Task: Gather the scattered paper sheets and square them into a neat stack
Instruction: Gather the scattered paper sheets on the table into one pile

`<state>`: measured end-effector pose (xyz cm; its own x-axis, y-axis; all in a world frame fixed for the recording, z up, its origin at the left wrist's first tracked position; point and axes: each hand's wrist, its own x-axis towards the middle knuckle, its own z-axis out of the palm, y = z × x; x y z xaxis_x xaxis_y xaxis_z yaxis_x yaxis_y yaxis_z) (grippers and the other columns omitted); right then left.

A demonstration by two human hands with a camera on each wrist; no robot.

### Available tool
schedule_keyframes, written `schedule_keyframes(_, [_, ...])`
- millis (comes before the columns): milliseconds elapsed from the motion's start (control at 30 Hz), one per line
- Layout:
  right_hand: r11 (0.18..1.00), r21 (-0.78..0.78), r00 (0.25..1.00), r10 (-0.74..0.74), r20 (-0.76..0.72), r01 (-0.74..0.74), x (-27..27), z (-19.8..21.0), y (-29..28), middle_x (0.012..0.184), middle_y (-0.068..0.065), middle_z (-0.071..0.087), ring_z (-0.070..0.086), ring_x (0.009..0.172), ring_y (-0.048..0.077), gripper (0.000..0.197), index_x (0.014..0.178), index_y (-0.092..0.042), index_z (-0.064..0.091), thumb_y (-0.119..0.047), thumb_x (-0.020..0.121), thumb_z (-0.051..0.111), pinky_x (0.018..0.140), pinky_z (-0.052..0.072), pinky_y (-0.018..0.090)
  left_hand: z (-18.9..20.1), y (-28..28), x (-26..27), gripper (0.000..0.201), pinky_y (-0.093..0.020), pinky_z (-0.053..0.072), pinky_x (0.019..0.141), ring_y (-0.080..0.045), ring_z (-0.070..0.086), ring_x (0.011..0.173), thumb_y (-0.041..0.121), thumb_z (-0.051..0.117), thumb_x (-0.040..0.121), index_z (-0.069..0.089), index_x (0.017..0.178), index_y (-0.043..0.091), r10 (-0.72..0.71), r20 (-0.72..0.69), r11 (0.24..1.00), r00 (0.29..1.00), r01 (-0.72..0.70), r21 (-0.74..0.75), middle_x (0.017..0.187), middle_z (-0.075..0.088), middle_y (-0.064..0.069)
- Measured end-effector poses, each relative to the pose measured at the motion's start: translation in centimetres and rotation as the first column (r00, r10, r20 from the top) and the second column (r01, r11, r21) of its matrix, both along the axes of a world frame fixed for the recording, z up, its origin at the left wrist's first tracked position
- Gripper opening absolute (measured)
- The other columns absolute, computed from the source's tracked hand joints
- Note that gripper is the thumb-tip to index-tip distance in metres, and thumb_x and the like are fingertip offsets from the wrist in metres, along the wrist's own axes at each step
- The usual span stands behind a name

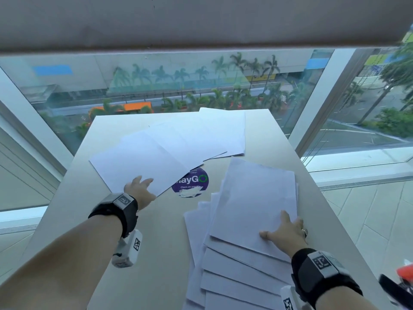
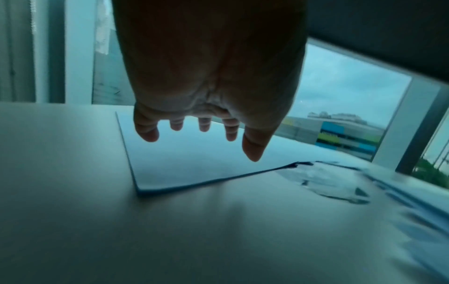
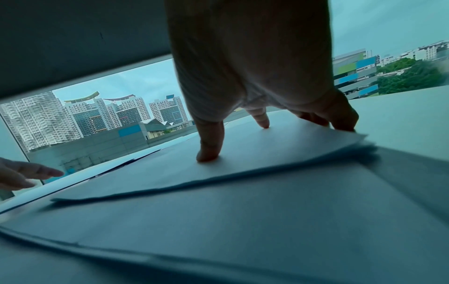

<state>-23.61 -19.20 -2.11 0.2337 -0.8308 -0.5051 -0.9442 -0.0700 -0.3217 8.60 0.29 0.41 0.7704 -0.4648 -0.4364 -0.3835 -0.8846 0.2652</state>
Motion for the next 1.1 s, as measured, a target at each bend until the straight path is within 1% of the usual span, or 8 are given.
schedule_keyframes(100, [1.0,-0.011,1.0,-0.015,0.003,0.015,0.1,-0.4,0.1,0.147,0.019,0.004,0.018,0.134,0.041,0.091,0.142,-0.026,0.018,-0.047,0.071,0.07,0.111,0.026,0.05,-0.1,-2.1,1.0,0.059,-0.036,0.009,0.118,-0.029,0.005,0.146,0.029,0.044,0.094,0.02,0.148,0.028,-0.095,0.022,0.994,0.995,0.094,0.047,0.159,0.005,-0.005])
schedule_keyframes(267, [1.0,0.01,1.0,-0.023,-0.001,0.023,0.3,-0.4,-0.3,0.153,0.02,-0.009,0.004,0.142,0.038,0.094,0.146,-0.026,0.011,-0.042,0.075,0.07,0.116,0.016,0.048,-0.7,-6.0,2.2,0.063,-0.043,0.011,0.119,-0.03,0.004,0.147,0.037,0.046,0.093,0.018,0.148,0.031,-0.175,-0.007,0.983,0.984,0.175,0.055,0.16,0.005,-0.003])
schedule_keyframes(433, [0.999,0.046,1.0,-0.012,-0.028,0.013,0.7,-0.5,-0.7,0.153,0.021,-0.017,-0.01,0.144,0.035,0.101,0.149,-0.026,0.001,-0.04,0.076,0.07,0.117,0.007,0.046,-0.6,-9.5,3.3,0.064,-0.044,0.011,0.119,-0.029,0.003,0.147,0.042,0.045,0.092,0.016,0.148,0.033,-0.275,0.01,0.957,0.961,0.273,0.097,0.16,0.006,-0.003])
schedule_keyframes(533, [0.999,0.038,0.998,-0.033,-0.045,0.035,0.8,-0.4,-1.5,0.154,0.019,-0.017,-0.011,0.144,0.034,0.101,0.149,-0.025,-0.001,-0.039,0.078,0.069,0.117,0.006,0.044,-0.6,-11.5,4.2,0.064,-0.046,0.011,0.119,-0.029,0.003,0.147,0.043,0.043,0.092,0.014,0.148,0.035,-0.309,-0.004,0.944,0.951,0.307,0.119,0.16,0.005,-0.003])
schedule_keyframes(700, [0.997,0.046,0.997,-0.052,-0.054,0.054,0.9,-0.2,-2.4,0.155,0.017,-0.016,-0.009,0.144,0.033,0.1,0.149,-0.026,-0.001,-0.039,0.079,0.069,0.117,0.008,0.044,-0.5,-14.8,4.3,0.06,-0.041,-0.003,0.12,-0.023,-0.001,0.148,0.043,0.036,0.096,0.009,0.149,0.033,-0.416,0.022,0.892,0.909,0.403,0.204,0.16,-0.003,-0.005])
schedule_keyframes(900, [0.997,0.042,0.997,-0.057,-0.058,0.059,0.9,-0.4,-3.0,0.155,0.016,-0.016,-0.009,0.145,0.033,0.1,0.149,-0.027,-0.002,-0.038,0.079,0.069,0.117,0.007,0.044,-1.8,-16.6,4.6,0.061,-0.052,-0.005,0.118,-0.029,-0.014,0.146,0.048,0.026,0.095,-0.003,0.148,0.037,-0.483,-0.029,0.837,0.875,0.472,0.276,0.159,-0.014,-0.008])
schedule_keyframes(1000, [0.997,0.039,0.997,-0.066,-0.049,0.068,1.0,-0.5,-3.2,0.156,0.016,-0.016,-0.009,0.145,0.033,0.1,0.149,-0.027,-0.001,-0.038,0.079,0.069,0.117,0.007,0.044,-2.5,-15.9,5.5,0.065,-0.056,0.004,0.117,-0.039,-0.013,0.144,0.058,0.03,0.09,-0.002,0.145,0.046,-0.414,-0.048,0.876,0.909,0.413,0.25,0.159,-0.015,0.003])
schedule_keyframes(1100, [0.996,0.035,0.996,-0.075,-0.048,0.077,1.0,-0.6,-3.3,0.156,0.016,-0.015,-0.008,0.145,0.033,0.101,0.149,-0.028,0.0,-0.037,0.078,0.07,0.118,0.007,0.044,-2.3,-14.7,6.3,0.069,-0.057,0.007,0.116,-0.042,-0.008,0.144,0.062,0.032,0.086,-0.003,0.144,0.049,-0.34,-0.041,0.902,0.939,0.339,0.268,0.159,-0.015,0.005])
